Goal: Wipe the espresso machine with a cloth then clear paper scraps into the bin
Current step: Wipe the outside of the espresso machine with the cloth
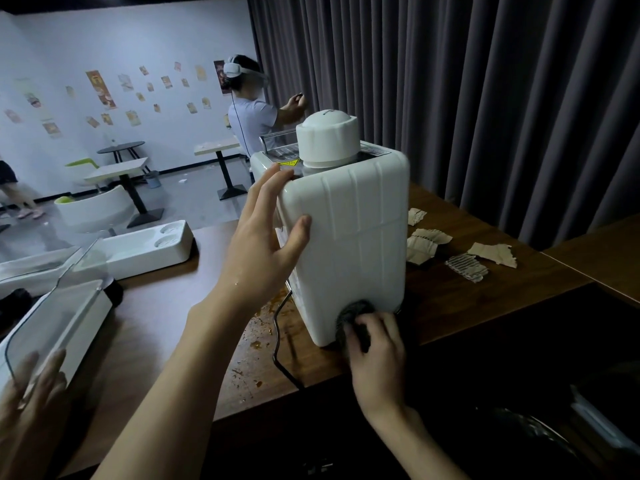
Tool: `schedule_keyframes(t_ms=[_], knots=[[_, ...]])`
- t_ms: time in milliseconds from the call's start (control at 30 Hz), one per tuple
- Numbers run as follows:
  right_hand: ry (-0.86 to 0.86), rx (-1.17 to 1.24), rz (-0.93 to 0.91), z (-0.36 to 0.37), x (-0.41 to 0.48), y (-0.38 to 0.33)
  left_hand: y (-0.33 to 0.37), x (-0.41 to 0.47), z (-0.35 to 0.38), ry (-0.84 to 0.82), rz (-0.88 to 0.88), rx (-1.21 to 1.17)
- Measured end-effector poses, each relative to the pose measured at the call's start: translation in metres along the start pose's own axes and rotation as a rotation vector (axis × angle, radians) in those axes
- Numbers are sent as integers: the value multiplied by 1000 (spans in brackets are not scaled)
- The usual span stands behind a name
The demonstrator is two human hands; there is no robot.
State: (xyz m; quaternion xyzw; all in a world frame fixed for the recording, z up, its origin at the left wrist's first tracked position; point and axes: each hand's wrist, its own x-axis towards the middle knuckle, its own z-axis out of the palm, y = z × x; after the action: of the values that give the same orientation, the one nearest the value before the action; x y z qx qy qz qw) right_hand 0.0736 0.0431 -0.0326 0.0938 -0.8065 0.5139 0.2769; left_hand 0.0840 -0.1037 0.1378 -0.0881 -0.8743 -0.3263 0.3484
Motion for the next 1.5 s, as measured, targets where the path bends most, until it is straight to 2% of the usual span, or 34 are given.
schedule_keyframes(t_ms=[67,133,267,400,500,567,733,800,900,1100,1200,1333,1500], knots=[[77,72,199,-9,17,4,0,-1,-1,-2,-3,4],[70,161,386,-20,35,7,1,-1,-1,-12,-6,5],[-102,341,425,-33,45,14,1,0,0,-13,-7,-1],[-89,524,509,-38,40,15,1,0,-1,-9,4,-3],[-19,644,658,-38,48,12,1,-1,-1,-9,3,-5],[27,595,675,-35,54,12,1,-1,-1,-12,2,-7],[416,516,735,-27,66,11,-1,-1,-1,-14,3,-11],[410,440,732,-24,64,10,-1,-1,-1,-10,7,-20],[279,262,633,-23,55,9,-2,-1,-1,-14,11,-20],[44,247,473,-30,34,-1,-4,0,0,-7,20,-21],[1,311,479,-32,24,-3,-4,0,0,-10,21,-17],[-33,189,365,-37,23,1,-5,0,0,-9,26,-19],[-50,101,312,-36,31,9,-5,-1,-2,-16,28,-22]])
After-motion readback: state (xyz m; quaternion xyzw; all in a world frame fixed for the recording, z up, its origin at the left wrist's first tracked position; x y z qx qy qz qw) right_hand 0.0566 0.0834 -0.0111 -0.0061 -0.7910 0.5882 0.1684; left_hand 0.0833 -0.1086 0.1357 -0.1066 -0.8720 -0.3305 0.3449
